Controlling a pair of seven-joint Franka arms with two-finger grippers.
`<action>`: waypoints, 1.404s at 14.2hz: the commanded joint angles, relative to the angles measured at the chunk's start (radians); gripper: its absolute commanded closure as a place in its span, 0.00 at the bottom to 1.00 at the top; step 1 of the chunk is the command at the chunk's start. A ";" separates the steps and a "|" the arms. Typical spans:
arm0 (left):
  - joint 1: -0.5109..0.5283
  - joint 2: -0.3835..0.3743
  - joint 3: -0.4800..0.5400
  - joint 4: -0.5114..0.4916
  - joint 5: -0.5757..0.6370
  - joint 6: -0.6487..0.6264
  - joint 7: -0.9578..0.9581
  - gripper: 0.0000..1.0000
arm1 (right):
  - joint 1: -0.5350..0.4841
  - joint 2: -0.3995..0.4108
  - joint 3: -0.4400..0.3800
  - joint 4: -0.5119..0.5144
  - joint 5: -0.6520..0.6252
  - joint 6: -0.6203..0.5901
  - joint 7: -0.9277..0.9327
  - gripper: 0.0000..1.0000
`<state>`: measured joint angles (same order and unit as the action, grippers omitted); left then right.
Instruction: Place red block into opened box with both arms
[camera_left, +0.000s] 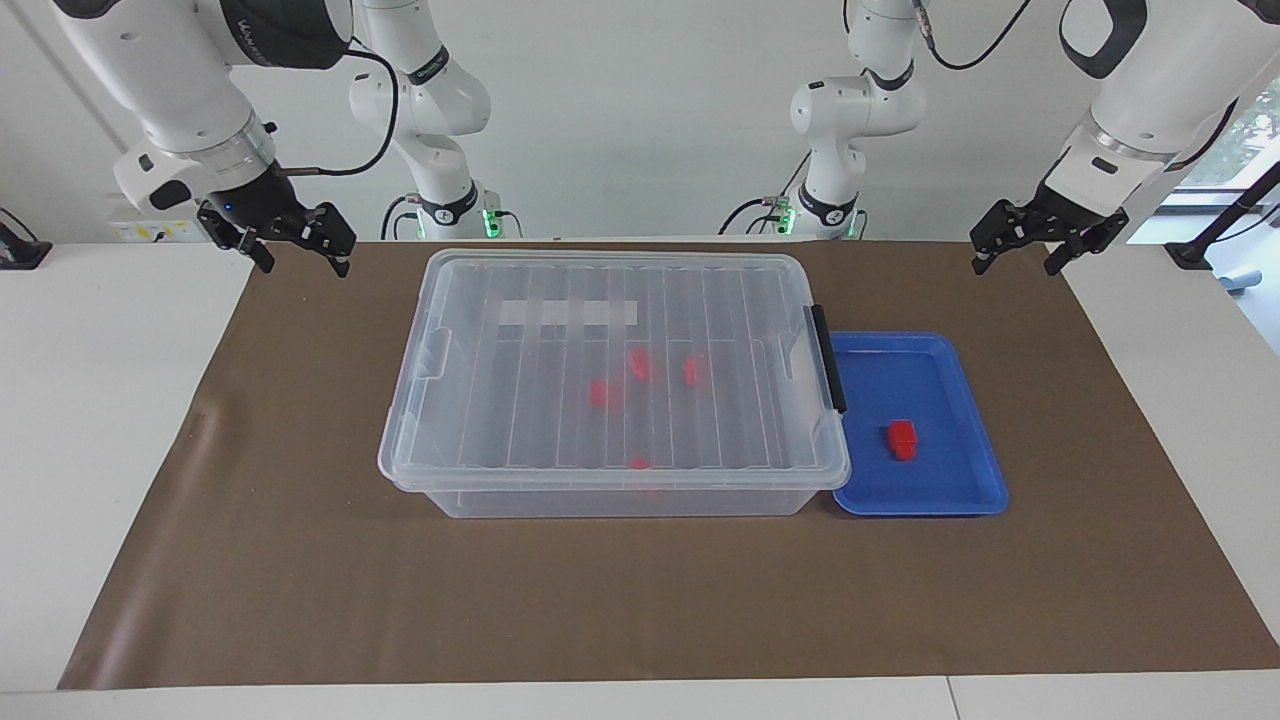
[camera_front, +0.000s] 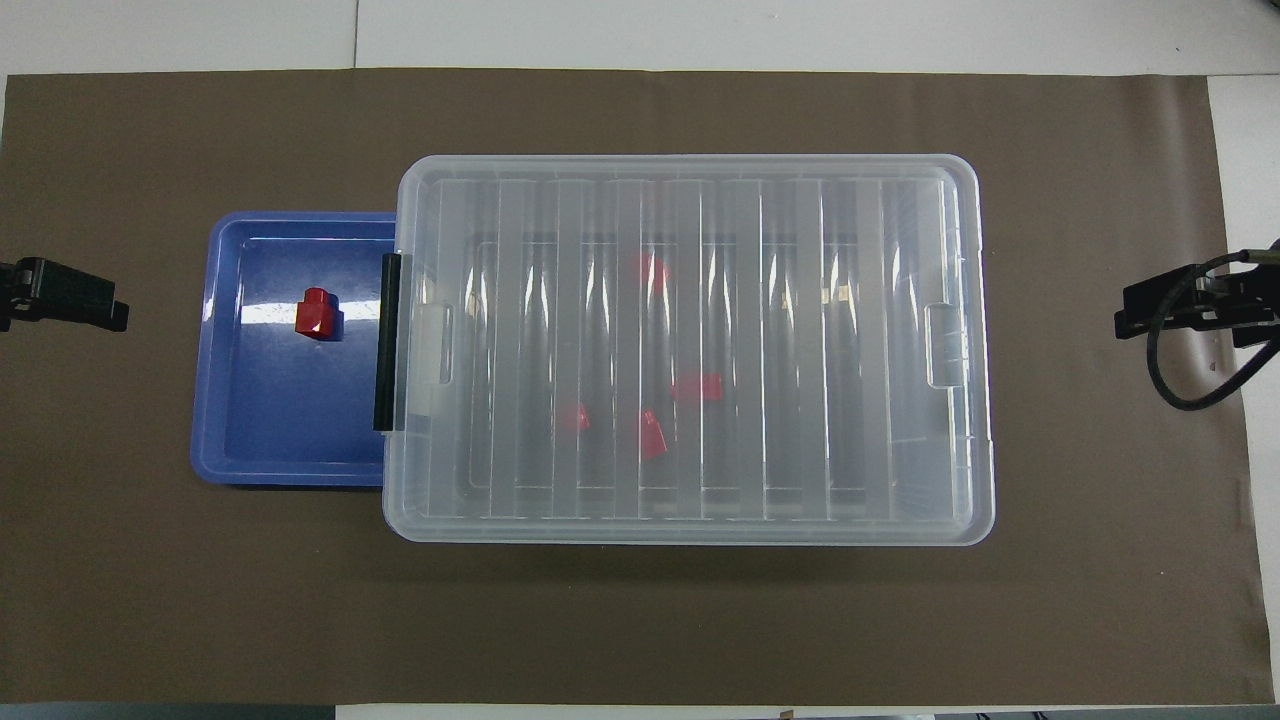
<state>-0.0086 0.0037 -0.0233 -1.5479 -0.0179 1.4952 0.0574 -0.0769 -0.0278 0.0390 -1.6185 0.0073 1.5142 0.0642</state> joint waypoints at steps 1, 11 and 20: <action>-0.001 -0.010 0.003 -0.008 0.007 -0.012 0.006 0.00 | -0.018 0.002 0.013 0.008 -0.004 0.015 -0.018 0.00; -0.001 -0.010 0.003 -0.008 0.007 -0.012 0.006 0.00 | -0.003 -0.015 -0.001 -0.035 0.008 0.096 -0.018 0.00; -0.001 -0.010 0.003 -0.008 0.007 -0.012 0.006 0.00 | 0.036 -0.052 0.045 -0.277 0.014 0.314 0.103 0.00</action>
<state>-0.0086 0.0037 -0.0233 -1.5479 -0.0179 1.4952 0.0574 -0.0354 -0.0560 0.0556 -1.8235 0.0104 1.7743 0.1121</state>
